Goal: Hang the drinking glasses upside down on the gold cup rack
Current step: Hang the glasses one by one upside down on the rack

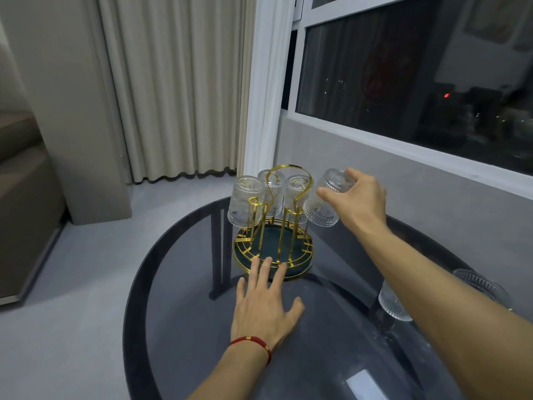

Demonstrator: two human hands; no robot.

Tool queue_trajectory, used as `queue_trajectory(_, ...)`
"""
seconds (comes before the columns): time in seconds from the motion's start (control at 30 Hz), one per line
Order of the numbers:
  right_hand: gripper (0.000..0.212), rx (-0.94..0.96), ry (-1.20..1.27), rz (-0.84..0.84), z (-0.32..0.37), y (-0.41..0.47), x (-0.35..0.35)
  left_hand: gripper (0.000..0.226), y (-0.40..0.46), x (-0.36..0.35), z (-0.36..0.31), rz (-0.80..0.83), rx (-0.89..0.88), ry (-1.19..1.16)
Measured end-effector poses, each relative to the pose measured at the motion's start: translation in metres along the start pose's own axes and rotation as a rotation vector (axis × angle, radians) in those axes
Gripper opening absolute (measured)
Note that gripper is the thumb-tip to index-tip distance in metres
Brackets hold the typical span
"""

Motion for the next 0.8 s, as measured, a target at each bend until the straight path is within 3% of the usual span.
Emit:
queue_trajectory(0.57,0.078,0.066,-0.29,0.162,-0.016,-0.011,-0.06,0.08,-0.001,0.0,-0.004,0.006,-0.015,0.08)
queue_trajectory(0.67,0.081,0.075,-0.282,0.214,-0.023,-0.024,-0.052,0.081,0.001,-0.001,-0.004,0.02,-0.016,0.118)
queue_trajectory(0.8,0.069,0.153,-0.285,0.198,-0.045,-0.073,-0.017,0.08,0.002,0.001,-0.004,0.048,-0.011,0.13)
Point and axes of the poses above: each hand's wrist, its own y-axis towards the middle knuckle, its own x-axis out of the back of the hand, z = x × y, the point moved 8 cm from there along y, towards the middle knuckle, and after that the axes turned 12 degrees about -x, right-handed, at the moved point
